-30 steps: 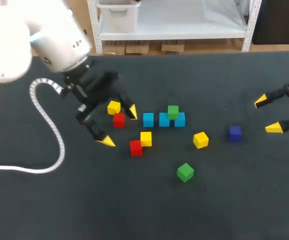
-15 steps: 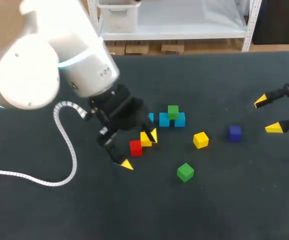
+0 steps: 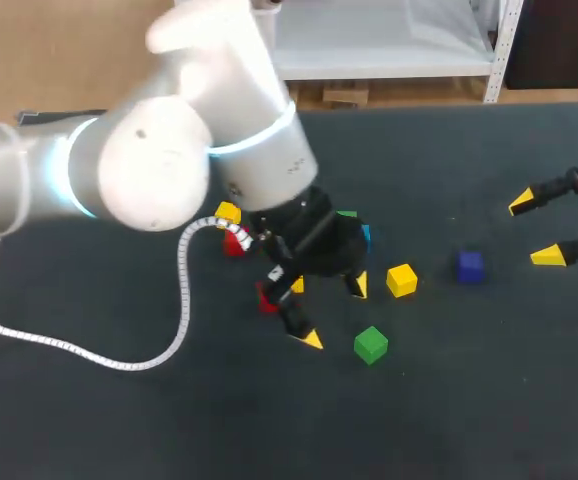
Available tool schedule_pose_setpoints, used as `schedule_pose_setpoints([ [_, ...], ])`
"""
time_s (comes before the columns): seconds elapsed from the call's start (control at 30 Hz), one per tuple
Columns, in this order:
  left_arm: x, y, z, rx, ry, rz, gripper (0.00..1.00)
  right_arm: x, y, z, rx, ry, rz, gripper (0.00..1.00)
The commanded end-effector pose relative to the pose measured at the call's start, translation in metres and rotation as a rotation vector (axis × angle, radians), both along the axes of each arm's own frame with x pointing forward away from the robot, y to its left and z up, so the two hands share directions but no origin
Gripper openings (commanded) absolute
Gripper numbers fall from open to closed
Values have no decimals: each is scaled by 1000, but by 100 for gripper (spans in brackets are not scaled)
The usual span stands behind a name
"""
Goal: Place the blue cubes, place green cubes on the blue cubes, place the yellow cubes on the green cubes, then place the red cubes on the yellow cubes, and place purple cube on the red cubes.
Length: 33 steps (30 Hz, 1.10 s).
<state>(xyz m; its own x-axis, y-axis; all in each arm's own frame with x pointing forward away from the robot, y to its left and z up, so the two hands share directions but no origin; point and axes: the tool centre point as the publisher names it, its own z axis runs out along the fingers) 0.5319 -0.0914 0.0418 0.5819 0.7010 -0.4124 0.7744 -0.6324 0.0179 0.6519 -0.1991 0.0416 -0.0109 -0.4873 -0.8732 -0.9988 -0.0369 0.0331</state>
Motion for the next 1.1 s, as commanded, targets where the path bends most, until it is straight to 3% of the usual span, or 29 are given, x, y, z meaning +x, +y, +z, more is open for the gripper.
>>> schedule_pose_setpoints([
  [0.03,13,-19,-13,51,55,-28,100,0,0,0,1,0,0,100],
  [0.5,-9,-40,-28,57,88,-86,100,0,0,0,1,0,0,100],
  [0.9,-7,-35,-39,51,86,-106,100,0,0,0,1,0,0,100],
  [0.97,-5,-34,-40,53,84,-108,97,0,0,0,1,0,0,100],
  [1.1,-3,-35,-40,42,83,-112,73,0,0,0,1,0,0,100],
])
